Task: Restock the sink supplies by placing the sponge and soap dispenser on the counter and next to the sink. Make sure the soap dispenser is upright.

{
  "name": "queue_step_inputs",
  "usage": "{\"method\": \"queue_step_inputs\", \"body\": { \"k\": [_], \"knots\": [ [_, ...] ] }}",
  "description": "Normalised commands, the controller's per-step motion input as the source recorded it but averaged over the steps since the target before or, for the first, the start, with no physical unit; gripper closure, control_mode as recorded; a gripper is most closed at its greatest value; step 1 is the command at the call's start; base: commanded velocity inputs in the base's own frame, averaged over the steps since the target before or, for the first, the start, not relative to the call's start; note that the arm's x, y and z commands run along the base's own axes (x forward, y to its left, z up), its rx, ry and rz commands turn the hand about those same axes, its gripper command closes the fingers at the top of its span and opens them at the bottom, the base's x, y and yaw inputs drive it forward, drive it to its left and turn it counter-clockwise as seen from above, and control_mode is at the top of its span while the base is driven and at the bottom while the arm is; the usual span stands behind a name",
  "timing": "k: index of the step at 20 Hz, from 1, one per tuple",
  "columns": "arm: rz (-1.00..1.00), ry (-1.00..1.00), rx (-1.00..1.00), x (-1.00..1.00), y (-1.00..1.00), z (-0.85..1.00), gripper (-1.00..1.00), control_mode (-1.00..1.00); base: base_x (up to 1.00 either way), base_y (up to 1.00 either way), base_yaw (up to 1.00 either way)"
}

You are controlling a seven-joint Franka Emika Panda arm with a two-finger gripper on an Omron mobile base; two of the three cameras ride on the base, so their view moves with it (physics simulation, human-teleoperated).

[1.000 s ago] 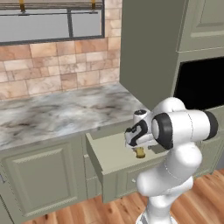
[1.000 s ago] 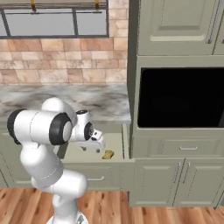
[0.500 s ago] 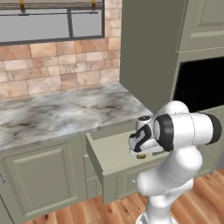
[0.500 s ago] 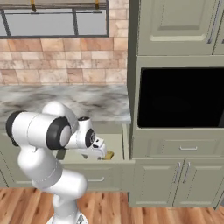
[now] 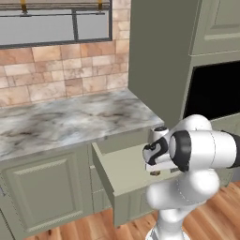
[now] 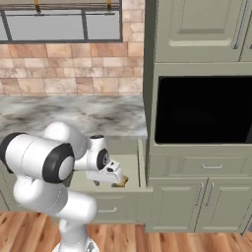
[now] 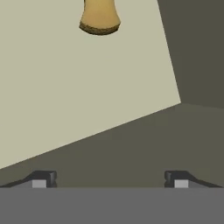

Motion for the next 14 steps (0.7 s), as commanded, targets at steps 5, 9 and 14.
{"method": "queue_step_inputs", "body": {
  "k": [5,9,14],
  "knots": [
    [0.00,0.11,0.03,-0.24,-0.21,-0.02,-1.00,-1.00,0.00,0.00,0.00],
    [0.00,0.00,0.10,0.83,-0.09,0.00,-1.00,-1.00,0.00,0.00,0.00],
    [0.01,0.00,0.06,0.67,-0.01,-0.05,-1.00,-1.00,0.00,0.00,0.00]
  ]
}}
